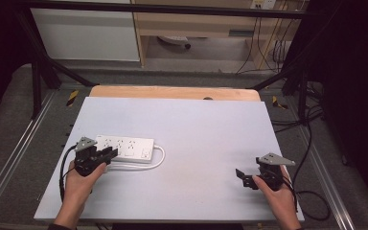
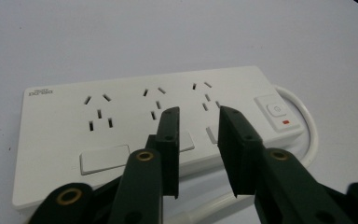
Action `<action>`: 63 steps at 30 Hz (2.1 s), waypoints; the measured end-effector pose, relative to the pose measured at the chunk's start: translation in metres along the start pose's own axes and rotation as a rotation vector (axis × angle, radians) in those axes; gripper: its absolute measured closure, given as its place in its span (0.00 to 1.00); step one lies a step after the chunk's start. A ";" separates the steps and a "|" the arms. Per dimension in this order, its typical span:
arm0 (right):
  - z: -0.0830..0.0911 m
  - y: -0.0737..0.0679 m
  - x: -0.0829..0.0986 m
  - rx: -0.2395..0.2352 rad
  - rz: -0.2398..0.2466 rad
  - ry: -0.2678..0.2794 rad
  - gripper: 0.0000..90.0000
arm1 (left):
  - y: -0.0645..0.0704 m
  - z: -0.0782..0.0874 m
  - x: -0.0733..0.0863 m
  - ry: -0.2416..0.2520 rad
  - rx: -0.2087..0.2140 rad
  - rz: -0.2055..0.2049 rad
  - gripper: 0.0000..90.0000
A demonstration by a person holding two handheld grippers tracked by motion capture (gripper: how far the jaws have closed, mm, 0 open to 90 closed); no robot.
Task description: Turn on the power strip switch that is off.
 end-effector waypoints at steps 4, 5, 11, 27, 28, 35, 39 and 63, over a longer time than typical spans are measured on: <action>0.000 0.000 0.000 0.001 0.002 0.000 0.05 | -0.002 -0.001 0.000 0.007 -0.007 0.002 0.86; 0.000 0.000 0.000 0.000 0.002 -0.001 0.05 | -0.003 -0.001 0.000 0.008 -0.010 0.002 0.87; -0.001 0.000 0.000 -0.001 -0.001 -0.004 0.05 | -0.012 -0.002 -0.002 0.026 -0.034 0.023 0.94; -0.001 0.000 0.000 -0.001 -0.001 -0.004 0.05 | -0.008 -0.018 0.000 -0.004 -0.023 0.022 1.00; -0.001 0.000 0.000 -0.003 0.001 -0.004 0.05 | -0.008 -0.019 0.001 -0.010 -0.025 0.024 1.00; -0.001 0.000 0.000 0.000 0.000 -0.005 0.05 | -0.006 -0.024 0.003 -0.027 -0.021 0.023 1.00; -0.001 0.000 0.000 -0.002 0.001 -0.005 0.05 | -0.005 -0.028 0.002 -0.028 -0.027 0.027 1.00; -0.001 0.000 0.000 -0.003 -0.002 -0.004 0.05 | -0.002 -0.033 0.004 -0.041 -0.022 0.013 1.00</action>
Point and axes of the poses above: each handheld gripper's, and its own axes: z roughly backward along the jaws, x roughly out of its underside, y roughly to its right, the point moved 2 cm from there along -z, roughly forward along the jaws, and after that the axes turned 14 degrees about z, right-handed, at the moved point
